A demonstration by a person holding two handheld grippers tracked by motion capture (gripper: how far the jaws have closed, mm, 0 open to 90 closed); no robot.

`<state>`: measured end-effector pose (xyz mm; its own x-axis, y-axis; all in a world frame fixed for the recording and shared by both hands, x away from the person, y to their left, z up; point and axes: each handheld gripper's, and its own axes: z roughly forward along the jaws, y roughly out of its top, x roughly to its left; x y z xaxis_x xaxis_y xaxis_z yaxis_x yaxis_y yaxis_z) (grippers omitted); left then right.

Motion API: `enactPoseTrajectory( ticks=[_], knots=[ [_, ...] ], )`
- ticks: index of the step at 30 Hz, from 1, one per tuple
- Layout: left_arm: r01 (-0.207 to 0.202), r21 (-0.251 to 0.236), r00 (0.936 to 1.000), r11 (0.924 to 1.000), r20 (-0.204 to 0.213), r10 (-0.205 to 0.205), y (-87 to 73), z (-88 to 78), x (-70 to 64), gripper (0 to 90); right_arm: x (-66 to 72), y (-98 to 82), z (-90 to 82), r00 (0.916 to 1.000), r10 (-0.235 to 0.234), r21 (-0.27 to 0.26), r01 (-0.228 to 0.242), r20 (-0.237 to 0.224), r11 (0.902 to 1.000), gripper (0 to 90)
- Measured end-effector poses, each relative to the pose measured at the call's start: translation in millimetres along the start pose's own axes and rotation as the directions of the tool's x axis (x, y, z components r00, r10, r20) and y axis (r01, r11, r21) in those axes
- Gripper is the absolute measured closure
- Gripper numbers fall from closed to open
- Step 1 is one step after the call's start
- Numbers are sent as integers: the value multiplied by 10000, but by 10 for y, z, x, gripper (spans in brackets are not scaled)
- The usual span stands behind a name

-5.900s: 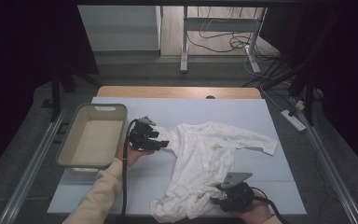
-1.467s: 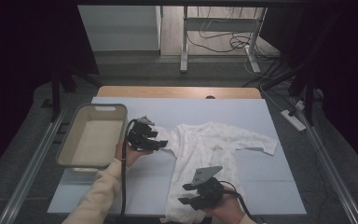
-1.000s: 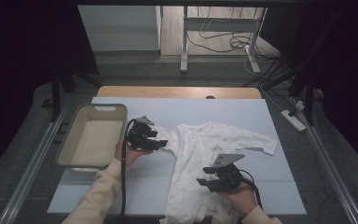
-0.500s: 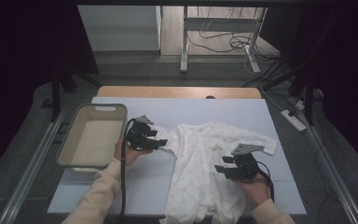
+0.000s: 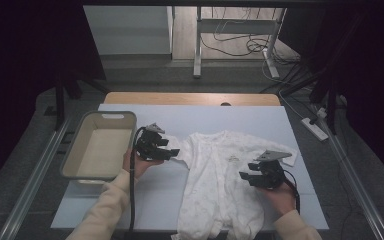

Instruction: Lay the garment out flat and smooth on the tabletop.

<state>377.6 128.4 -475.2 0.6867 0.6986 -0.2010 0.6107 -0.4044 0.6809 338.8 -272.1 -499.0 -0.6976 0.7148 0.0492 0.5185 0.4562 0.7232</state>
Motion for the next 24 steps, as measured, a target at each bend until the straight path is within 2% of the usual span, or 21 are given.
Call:
enactPoseTrajectory(
  ticks=[4,7,11,14,19,24],
  knots=[
    [-14,-11,10000,10000,-7,14,3,3,-9,351,-148,23,-16,9985,382,-180,-375,403,9991,462],
    [-15,-8,10000,10000,19,15,4,10,-12,351,-263,59,-18,9948,710,-446,-679,729,9967,461],
    [-12,21,10000,10000,23,12,5,19,-13,351,-413,78,-11,9888,1009,-525,-956,1098,9940,459],
    [-43,29,10000,10000,46,43,8,26,-19,351,-548,82,-13,9812,1335,-440,-1286,1391,9907,450],
    [-45,16,10000,10000,42,45,9,24,-18,351,-750,75,-64,9646,1839,-679,-1740,1891,9824,450],
    [-34,24,10000,10000,37,34,6,22,-18,351,-909,39,-52,9471,2144,-430,-2102,2389,9767,450]
  ],
)
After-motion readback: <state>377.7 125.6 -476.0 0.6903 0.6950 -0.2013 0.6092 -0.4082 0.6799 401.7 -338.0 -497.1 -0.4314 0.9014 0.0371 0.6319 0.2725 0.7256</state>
